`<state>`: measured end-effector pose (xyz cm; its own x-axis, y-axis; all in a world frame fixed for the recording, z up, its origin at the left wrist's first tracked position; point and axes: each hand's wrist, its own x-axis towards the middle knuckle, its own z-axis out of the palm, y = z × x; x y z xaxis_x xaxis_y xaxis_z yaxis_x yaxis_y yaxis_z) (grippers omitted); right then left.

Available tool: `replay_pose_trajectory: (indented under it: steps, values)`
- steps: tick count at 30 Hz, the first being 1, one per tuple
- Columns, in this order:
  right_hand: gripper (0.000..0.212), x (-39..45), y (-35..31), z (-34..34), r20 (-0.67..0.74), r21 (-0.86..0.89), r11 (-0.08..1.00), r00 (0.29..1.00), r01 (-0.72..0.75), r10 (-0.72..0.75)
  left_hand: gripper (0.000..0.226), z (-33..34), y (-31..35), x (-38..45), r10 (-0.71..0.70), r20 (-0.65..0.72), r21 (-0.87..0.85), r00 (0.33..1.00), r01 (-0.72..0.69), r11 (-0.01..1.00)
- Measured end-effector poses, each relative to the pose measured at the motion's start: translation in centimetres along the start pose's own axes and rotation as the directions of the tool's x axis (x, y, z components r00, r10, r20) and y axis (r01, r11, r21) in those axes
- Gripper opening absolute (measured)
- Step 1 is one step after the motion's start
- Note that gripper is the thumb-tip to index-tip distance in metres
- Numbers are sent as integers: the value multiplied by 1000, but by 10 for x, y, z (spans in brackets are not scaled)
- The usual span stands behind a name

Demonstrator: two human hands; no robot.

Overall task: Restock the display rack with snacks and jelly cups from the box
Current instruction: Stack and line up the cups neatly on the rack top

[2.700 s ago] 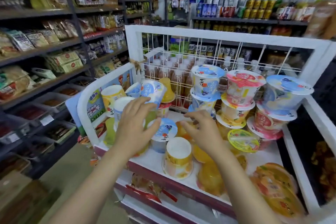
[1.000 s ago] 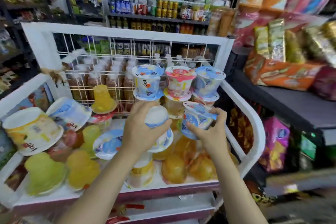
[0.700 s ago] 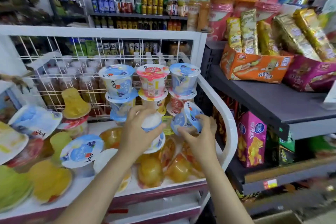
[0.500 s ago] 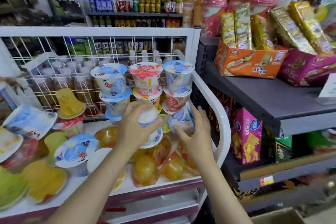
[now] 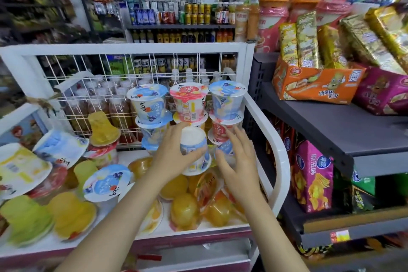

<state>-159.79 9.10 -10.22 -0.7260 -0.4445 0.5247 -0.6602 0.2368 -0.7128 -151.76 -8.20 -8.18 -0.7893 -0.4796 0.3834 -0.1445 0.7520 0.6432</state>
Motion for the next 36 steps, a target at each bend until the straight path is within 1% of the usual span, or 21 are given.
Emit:
replay_pose_trajectory:
  steps: [2, 4, 6, 8, 10, 13, 15, 17, 18, 20, 21, 22, 23, 25, 26, 27, 29, 30, 33, 34, 36]
  values:
    - [52, 2, -10, 3, 54, 62, 997, 997, 54, -57, 67, -3, -8, -11, 9, -38, -104, 999, -13, 994]
    - [49, 8, -20, 10, 144, 114, 989, 984, 91, -107, 61, -9, -17, -21, 6, -67, -102, 998, -13, 995]
    - [50, 15, -27, 21, 249, 109, 988, 959, 113, -137, 54, -20, -21, -29, 19, -89, -14, 996, -20, 1000]
    - [49, 22, -27, 34, 308, 68, 991, 942, 114, -130, 49, -31, -26, -35, 51, -113, 120, 992, -37, 992]
    - [43, 26, -23, 45, 302, 34, 996, 950, 78, -84, 53, -43, -34, -41, 44, -102, 213, 994, -22, 977]
    - [36, 28, -19, 50, 250, 5, 1000, 968, 21, -21, 54, -56, -54, -46, -41, -70, 215, 997, 55, 975]
    - [37, 28, -20, 52, 215, -68, 996, 975, 66, -50, 55, -64, -61, -49, -71, -61, 200, 996, 82, 976]
    - [43, 26, -29, 54, 166, -133, 982, 980, 135, -112, 58, -76, -66, -51, -55, -69, 205, 996, 68, 976]
    - [45, 25, -38, 56, 132, -129, 977, 979, 171, -154, 60, -84, -70, -52, -47, -82, 216, 996, 63, 974]
    - [40, 25, -63, 65, 61, -53, 968, 969, 244, -241, 57, -104, -80, -56, -51, -133, 253, 990, 83, 964]
    - [36, 26, -77, 73, 50, 2, 963, 962, 269, -269, 56, -115, -89, -59, -49, -166, 282, 985, 95, 955]
    - [32, 27, -91, 83, 75, 62, 959, 957, 276, -280, 56, -127, -97, -63, -49, -197, 312, 979, 110, 944]
    - [29, 28, -106, 96, 131, 125, 954, 948, 274, -289, 57, -138, -106, -67, -58, -215, 339, 975, 130, 932]
    - [26, 31, -128, 129, 260, 198, 938, 907, 284, -330, 59, -156, -127, -77, -77, -197, 438, 977, 159, 885]
    - [26, 34, -135, 147, 312, 197, 937, 888, 289, -339, 59, -163, -138, -83, -86, -170, 506, 982, 162, 847]
    - [31, 38, -141, 165, 364, 181, 944, 873, 277, -325, 59, -167, -149, -88, -102, -142, 567, 985, 166, 807]
    - [45, 46, -149, 198, 458, 130, 976, 862, 178, -218, 64, -171, -169, -96, -151, -116, 638, 982, 190, 746]
    - [52, 51, -152, 212, 479, 117, 986, 863, 115, -157, 67, -171, -175, -97, -172, -107, 628, 979, 200, 752]
    - [67, 69, -157, 247, 458, 98, 995, 888, -3, -43, 82, -166, -181, -95, -206, -15, 501, 978, 185, 845]
    - [71, 75, -158, 257, 450, 95, 995, 893, -24, -22, 83, -164, -183, -94, -208, 7, 468, 978, 180, 865]
    - [75, 84, -159, 275, 461, 105, 993, 888, -57, 2, 71, -162, -186, -93, -211, 22, 452, 977, 179, 874]
